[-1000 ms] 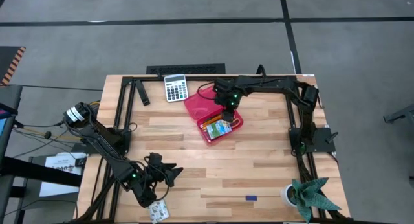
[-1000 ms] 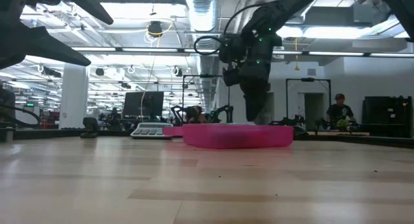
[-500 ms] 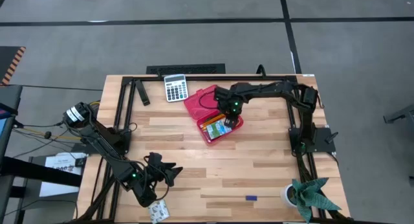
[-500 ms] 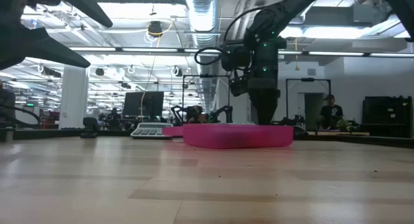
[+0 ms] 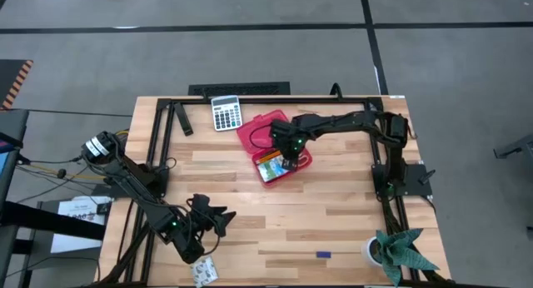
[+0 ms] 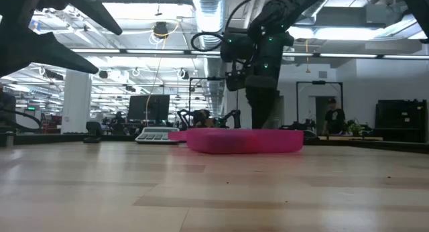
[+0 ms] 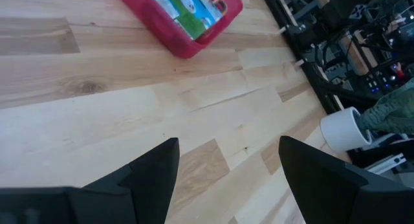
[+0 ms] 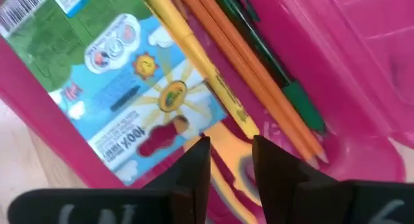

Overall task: Pack school essentials
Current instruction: Put the orange crayon box into the red supply box, then put the green sticky notes into the red supply box

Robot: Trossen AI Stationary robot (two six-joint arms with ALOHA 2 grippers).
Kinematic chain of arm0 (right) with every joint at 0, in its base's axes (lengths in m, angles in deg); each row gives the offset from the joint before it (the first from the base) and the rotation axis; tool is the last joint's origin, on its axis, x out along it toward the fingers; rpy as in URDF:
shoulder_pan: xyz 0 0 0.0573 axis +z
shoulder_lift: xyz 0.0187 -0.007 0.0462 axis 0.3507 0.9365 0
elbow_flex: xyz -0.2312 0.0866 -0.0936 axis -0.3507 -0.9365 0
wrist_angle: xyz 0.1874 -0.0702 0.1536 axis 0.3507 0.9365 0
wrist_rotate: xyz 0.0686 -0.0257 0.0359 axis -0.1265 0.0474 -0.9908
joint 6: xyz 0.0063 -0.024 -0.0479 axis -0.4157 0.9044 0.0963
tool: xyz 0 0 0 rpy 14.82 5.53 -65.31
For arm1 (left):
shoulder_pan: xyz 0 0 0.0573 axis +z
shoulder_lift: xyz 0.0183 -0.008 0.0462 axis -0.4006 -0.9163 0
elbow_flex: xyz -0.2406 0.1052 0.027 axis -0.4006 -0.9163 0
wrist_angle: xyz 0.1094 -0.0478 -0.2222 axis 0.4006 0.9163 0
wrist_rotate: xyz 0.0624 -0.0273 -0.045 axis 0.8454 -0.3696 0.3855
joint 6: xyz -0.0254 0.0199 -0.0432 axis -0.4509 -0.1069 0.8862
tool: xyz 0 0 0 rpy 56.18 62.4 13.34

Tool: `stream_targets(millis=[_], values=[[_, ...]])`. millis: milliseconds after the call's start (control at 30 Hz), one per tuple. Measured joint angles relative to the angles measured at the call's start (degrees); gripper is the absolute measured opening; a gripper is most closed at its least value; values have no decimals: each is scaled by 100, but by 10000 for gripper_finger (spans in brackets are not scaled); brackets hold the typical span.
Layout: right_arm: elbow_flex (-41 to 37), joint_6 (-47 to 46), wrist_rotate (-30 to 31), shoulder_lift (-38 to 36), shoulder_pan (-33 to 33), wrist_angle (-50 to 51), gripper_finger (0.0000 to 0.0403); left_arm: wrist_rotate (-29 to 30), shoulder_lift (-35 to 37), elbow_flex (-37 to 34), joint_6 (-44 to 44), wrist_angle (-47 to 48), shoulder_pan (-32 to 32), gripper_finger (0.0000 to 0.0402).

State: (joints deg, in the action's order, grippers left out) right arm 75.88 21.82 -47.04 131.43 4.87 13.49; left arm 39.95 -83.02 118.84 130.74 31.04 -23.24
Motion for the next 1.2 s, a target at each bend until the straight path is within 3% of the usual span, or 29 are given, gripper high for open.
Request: stream_targets(millis=[100,400,533,667,767,933,1200], values=[[79,241,132,-240,-171,258,120,-660,0,0,-97,-2,2,260],[220,241,137,-1435,-621,915,134,-3733,-40,82,-274,-1056,-321,250],[221,137,131,-1915,-673,1093,132,-3796,-269,668,195,-867,-720,214],[221,-11,115,-2241,-629,1212,128,-4008,-754,1647,718,528,-1007,155],[219,-50,110,-2407,-590,1341,126,-4392,-1258,2377,892,1371,-1141,100],[219,21,109,-2625,-553,1670,125,-5080,-2076,3022,886,1575,-1213,12],[219,-29,109,-2926,-541,2395,125,-5257,-2702,3202,1295,1654,-1097,1]])
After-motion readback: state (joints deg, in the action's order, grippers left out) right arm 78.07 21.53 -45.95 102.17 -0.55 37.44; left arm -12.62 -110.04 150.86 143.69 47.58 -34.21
